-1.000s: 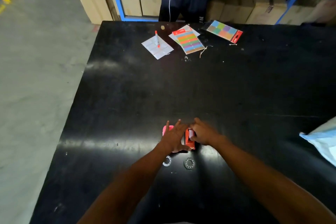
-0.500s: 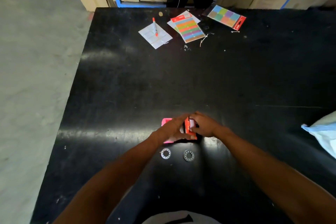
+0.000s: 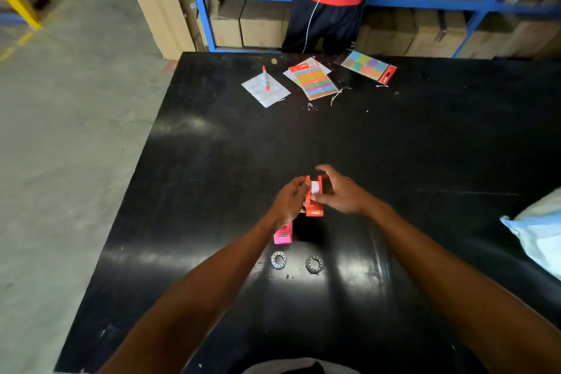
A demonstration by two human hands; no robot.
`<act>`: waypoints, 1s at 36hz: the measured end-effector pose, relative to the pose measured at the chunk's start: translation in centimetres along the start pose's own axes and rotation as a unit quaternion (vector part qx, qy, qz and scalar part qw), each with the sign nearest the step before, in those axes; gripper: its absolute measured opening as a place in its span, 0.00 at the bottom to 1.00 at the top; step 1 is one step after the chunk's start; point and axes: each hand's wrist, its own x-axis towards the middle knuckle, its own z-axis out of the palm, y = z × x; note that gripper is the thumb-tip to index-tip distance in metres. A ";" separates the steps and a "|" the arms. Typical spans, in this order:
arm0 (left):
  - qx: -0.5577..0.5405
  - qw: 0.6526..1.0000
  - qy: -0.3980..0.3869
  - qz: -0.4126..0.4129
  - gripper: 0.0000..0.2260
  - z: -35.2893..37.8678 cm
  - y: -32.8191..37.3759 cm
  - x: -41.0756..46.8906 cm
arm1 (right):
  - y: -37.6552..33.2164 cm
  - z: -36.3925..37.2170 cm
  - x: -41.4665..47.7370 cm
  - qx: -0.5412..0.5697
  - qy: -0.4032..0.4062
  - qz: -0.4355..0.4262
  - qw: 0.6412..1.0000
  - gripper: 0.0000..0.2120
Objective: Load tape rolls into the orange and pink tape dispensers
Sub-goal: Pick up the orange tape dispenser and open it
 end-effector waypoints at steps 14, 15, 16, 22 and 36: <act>0.082 0.996 0.023 0.037 0.17 2.5 1.9 -2.8 | -0.9 3.7 -2.9 0.174 0.134 0.086 0.972 0.14; 0.081 0.996 0.017 0.036 0.16 2.7 1.8 -2.8 | -0.7 3.8 -3.1 0.175 0.140 0.088 0.971 0.15; 0.086 0.996 0.013 0.035 0.17 3.0 1.8 -2.8 | -0.3 3.9 -3.2 0.179 0.143 0.090 0.969 0.15; 0.094 0.995 -0.012 0.019 0.20 4.2 0.7 -2.0 | 1.3 4.3 -3.7 0.189 0.152 0.112 0.963 0.15; 0.374 0.927 0.014 -0.030 0.18 5.6 -3.4 -1.6 | 5.5 3.8 -4.1 0.234 0.147 0.109 0.955 0.16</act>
